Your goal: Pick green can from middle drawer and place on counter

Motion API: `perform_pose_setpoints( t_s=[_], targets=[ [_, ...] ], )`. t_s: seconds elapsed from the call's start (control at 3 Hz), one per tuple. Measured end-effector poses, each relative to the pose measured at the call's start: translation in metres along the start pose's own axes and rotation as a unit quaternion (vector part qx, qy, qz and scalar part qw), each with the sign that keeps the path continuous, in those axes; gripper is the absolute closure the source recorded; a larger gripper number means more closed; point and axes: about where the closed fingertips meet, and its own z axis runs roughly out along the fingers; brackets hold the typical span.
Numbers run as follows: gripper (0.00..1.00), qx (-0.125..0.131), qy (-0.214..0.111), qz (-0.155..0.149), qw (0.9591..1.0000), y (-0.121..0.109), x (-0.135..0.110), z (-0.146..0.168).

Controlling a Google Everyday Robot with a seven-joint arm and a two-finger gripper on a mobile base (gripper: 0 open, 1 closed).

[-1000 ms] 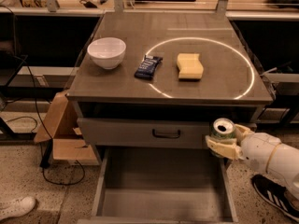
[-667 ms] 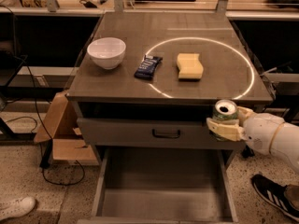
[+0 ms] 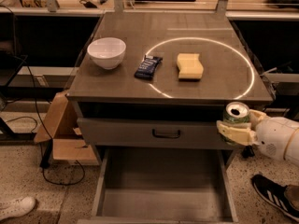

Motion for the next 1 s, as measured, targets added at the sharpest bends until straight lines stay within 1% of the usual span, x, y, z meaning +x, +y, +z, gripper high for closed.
perform_pose_setpoints(
  t_s=[0.33,0.67,1.0],
  targets=[
    [1.00,0.000,0.000,0.000,1.0000,0.000,0.000,0.000],
    [1.00,0.012,0.000,0.007,0.9999,-0.035,-0.046,0.032],
    [1.00,0.009,-0.002,0.011,0.9999,-0.038,-0.045,0.032]
  ],
)
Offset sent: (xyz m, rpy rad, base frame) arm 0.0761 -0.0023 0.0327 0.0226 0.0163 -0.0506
